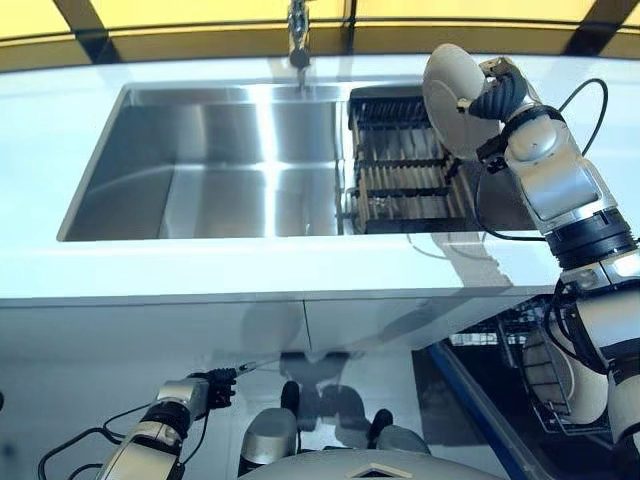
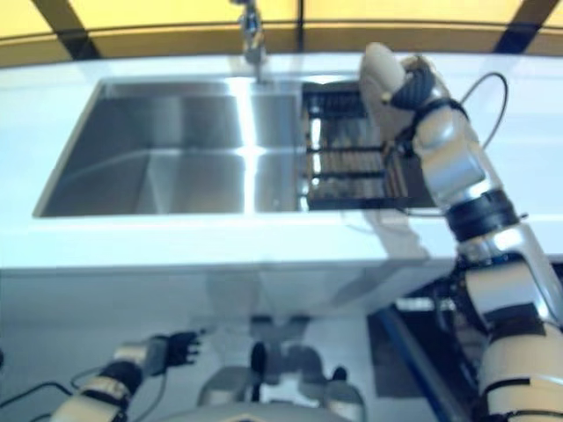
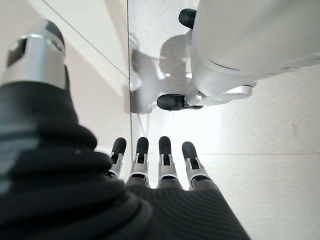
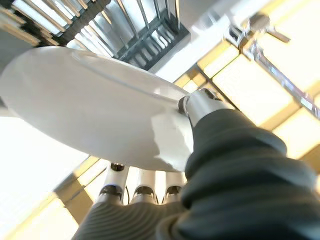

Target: Take plates into dishwasher

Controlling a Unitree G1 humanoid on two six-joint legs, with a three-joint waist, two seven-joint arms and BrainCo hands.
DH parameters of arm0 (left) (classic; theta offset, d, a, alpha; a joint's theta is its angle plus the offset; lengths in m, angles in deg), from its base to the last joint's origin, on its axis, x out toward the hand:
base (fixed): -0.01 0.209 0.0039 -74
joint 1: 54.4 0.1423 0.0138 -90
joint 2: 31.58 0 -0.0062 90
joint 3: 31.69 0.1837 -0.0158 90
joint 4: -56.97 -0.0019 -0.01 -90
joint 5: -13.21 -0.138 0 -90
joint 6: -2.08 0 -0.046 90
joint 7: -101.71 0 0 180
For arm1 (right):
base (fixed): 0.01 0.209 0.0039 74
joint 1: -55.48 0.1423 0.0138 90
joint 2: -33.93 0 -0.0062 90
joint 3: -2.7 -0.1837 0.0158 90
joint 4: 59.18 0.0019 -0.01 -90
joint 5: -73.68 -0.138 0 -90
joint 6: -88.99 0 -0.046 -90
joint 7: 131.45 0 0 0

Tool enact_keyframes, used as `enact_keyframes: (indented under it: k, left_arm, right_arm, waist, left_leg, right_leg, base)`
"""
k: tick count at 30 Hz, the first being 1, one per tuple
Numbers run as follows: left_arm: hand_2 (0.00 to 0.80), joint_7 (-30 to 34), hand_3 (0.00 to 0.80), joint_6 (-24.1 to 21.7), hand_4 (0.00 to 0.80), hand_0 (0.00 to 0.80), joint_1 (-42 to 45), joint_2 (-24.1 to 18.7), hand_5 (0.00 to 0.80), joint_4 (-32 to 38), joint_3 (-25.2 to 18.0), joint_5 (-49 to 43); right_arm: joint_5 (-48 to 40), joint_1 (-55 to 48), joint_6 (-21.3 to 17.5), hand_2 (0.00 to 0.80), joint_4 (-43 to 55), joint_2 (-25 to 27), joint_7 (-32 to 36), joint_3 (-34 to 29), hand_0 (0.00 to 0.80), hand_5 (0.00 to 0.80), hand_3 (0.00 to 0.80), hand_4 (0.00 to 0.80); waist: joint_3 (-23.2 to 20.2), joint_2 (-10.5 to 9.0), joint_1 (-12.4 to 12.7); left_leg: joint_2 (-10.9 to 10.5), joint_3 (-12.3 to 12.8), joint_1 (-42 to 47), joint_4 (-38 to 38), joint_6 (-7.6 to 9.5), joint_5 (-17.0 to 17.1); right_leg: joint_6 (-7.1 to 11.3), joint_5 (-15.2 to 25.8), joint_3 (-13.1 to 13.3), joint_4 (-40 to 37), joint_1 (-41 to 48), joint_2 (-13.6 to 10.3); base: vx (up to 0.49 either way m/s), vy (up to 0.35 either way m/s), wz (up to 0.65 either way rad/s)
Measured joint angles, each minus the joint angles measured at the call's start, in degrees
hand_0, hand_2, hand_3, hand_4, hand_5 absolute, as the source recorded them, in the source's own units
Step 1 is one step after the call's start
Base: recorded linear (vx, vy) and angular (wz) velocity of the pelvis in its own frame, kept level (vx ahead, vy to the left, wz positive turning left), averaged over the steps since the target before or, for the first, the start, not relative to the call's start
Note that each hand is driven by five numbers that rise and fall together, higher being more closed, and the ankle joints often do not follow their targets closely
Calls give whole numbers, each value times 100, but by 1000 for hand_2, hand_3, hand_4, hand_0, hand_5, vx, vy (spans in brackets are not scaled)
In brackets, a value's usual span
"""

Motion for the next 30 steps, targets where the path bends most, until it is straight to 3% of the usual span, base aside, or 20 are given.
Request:
enact_keyframes:
  k: [4, 9, 17, 21, 30]
  left_arm:
    - [0, 11, 0, -4, 0, 0, 37, -43, 0, -10, 0, -134]
    - [0, 68, 0, -34, 0, 0, 88, -41, 0, -8, 4, -152]
    - [0, 68, 0, -332, 0, 0, 304, -40, 0, -18, 0, -362]
    - [0, 67, 0, -544, 0, 0, 396, -39, 0, -134, -1, -370]
    - [0, 63, 0, -1030, 0, 0, 578, -5, 0, -482, -4, -596]
  right_arm:
    - [-783, -85, 3, 800, 5, 180, 193, -109, 800, 800, 800, 800]
    - [-1073, -263, -3, 800, 85, 424, 429, -378, 800, 800, 800, 800]
    - [-1083, -730, -66, 800, 162, 1329, 970, -730, 800, 800, 800, 800]
    - [-1073, -1065, -119, 800, 176, 1647, 1204, -966, 800, 800, 800, 800]
    - [-901, -2395, -229, 800, 488, 2215, 1711, -1749, 800, 800, 800, 800]
  waist:
    - [-126, -88, -132]
    - [-291, -202, -268]
    - [-435, -343, -480]
    - [-507, -382, -716]
    - [-652, -341, -1089]
  left_leg:
    - [75, 157, 81, -17, -32, -26]
    - [182, 373, 157, -22, -96, -68]
    - [321, 778, 264, -25, -189, -139]
    - [375, 950, 263, -29, -218, -162]
    - [477, 1253, 268, -29, -274, -218]
  right_leg:
    - [-44, 39, 168, -42, -7, 70]
    - [-106, 90, 363, -146, -8, 179]
    - [-175, 174, 769, -230, -122, 339]
    - [-203, 197, 933, -232, -221, 384]
    - [-218, 208, 1243, -256, -416, 502]
  base:
    - [-12, -92, -21]
    - [-51, -95, -22]
    - [-49, -83, -28]
    - [-58, -67, -23]
    - [-39, -49, -19]
